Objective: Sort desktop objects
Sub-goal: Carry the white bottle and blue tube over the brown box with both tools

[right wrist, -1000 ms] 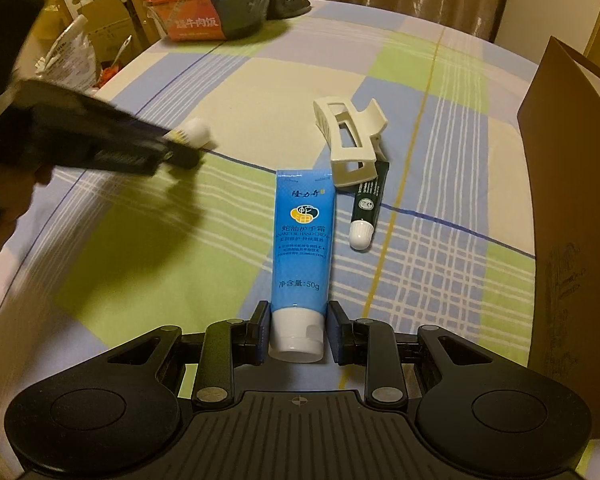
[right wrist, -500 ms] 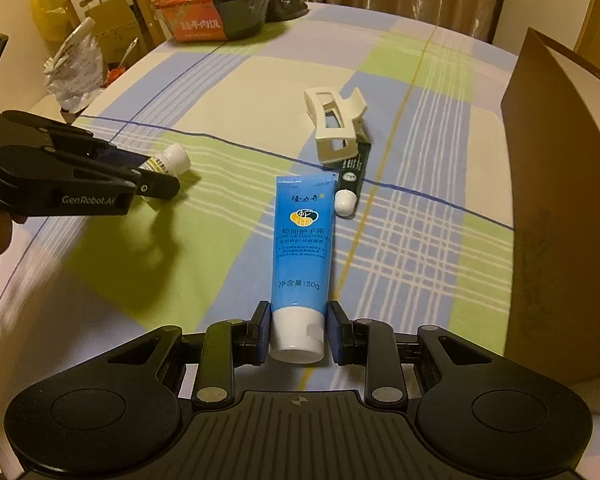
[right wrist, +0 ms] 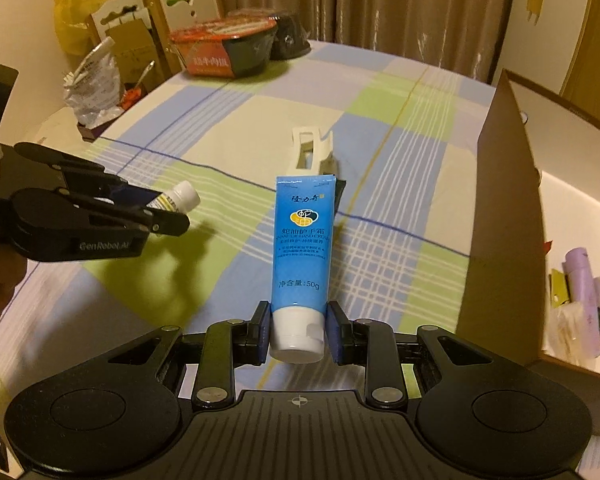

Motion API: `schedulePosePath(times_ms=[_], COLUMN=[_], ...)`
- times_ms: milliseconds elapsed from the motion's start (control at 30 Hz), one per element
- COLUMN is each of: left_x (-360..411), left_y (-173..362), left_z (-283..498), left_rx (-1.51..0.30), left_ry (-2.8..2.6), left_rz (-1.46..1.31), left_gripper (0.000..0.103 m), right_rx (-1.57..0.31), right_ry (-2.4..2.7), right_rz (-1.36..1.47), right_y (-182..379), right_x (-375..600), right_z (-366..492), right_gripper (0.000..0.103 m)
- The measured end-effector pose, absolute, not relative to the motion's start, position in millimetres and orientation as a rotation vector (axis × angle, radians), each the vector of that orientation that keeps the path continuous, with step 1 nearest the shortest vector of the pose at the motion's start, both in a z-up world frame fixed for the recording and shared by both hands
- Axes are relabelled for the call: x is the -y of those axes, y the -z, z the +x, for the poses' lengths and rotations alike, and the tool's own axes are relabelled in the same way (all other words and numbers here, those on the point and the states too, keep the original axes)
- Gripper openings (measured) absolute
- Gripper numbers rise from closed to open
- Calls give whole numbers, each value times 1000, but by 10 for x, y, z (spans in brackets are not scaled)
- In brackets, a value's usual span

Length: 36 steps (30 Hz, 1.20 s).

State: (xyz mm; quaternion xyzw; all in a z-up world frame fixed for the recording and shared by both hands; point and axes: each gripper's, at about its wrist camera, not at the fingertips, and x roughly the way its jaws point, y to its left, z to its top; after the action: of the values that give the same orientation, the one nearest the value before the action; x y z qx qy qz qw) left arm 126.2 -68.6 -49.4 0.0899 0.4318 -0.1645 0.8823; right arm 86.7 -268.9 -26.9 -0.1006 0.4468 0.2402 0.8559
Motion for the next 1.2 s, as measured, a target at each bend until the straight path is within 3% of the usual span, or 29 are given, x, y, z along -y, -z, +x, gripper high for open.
schedulePosePath(times_ms=[1200], left_x=[1604], left_y=[-143], left_z=[515], left_rx=[-749], left_ry=[624], left_rz=[232], left_gripper=[22], right_rx=[-781], right_ry=[-213], right_rz=[-60], right_y=[-560], right_x=[3444], right_z=[29], right_gripper=[28])
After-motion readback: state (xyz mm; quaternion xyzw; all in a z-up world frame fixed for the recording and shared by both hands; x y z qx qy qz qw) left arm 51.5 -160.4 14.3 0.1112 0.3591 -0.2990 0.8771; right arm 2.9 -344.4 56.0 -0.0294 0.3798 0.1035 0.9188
